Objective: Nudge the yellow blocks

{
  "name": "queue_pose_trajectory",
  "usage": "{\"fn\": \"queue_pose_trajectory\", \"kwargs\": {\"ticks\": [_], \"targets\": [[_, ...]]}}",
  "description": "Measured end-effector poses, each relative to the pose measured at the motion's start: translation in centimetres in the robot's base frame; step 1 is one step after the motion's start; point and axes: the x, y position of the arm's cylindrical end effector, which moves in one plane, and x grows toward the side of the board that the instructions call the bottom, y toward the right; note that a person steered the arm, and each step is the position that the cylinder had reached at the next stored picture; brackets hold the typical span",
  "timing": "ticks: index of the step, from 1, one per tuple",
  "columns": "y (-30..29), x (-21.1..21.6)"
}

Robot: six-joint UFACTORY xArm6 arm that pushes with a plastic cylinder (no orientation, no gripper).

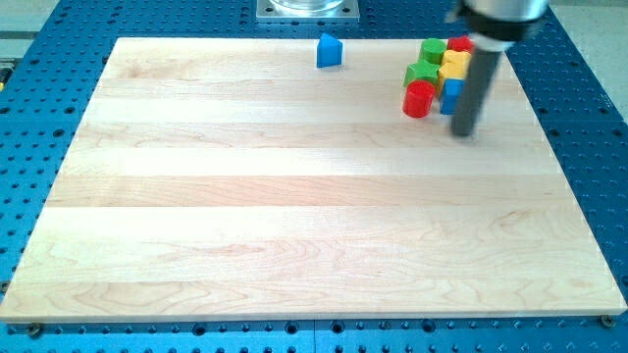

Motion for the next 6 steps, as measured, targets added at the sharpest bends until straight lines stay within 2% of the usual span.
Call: {"fn": "queue_pose_trajectory", "kwargs": {"ticks": [1, 2, 3, 6], "targets": [[6.0, -3.3], [4.3, -9.1], [4.2, -12.1], [0.1, -12.2]]}}
